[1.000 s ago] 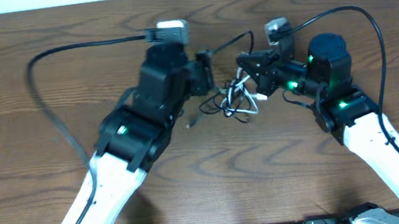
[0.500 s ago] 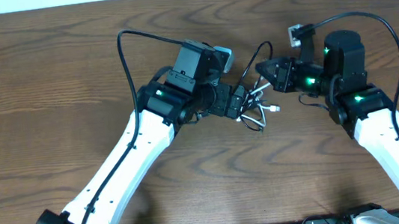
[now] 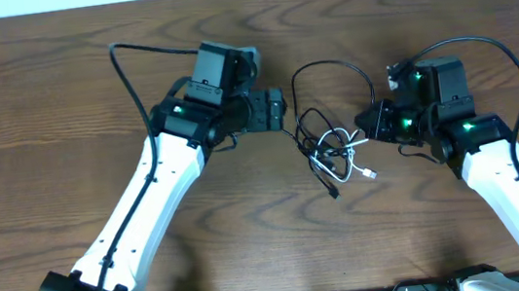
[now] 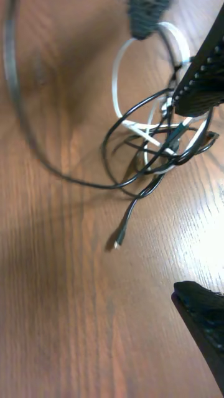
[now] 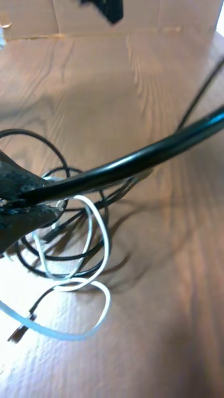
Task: Untangle cables
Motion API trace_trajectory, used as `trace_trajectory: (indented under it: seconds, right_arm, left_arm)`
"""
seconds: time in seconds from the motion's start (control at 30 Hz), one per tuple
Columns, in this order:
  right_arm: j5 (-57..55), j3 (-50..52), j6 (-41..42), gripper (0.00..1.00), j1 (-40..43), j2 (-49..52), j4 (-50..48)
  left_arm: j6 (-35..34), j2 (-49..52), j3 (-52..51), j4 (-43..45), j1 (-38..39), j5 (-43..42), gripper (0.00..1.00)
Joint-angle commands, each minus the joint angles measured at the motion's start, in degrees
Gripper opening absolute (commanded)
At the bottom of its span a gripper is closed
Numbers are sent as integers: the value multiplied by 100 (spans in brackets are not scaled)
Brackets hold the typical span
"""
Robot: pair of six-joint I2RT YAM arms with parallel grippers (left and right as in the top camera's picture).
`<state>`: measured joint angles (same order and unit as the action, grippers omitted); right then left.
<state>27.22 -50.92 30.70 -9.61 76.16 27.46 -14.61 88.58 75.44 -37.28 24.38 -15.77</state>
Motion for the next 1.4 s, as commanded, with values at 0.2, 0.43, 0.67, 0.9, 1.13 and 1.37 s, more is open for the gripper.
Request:
trace_trajectory:
  seconds: [0.2,0.43,0.67,0.9,1.13,1.37]
  right_arm:
    - [-291,37,651,1,26,74,236]
    - [-479,37,1084,1,22,74,262]
    - [-564,37,1086,1,20,74,319]
    - [-568,37,1084,2,20,74,363]
    - [-640,37,1080,1,17,74,424]
    - [-640,37,922,1,20,74,428]
  left_arm:
    - [-509,85,11,-186,149,-704,86]
    - [-1812,439,-44,-450,549,-787,86]
    - [-2767,612,-46,-151,1228,-603,86]
    - [-3825,802,-48,-57,1731,509,86]
    - [-3823,1447,-50,-24,1786,535,85]
    - [-3742,1989,-48,363,1773,535,34]
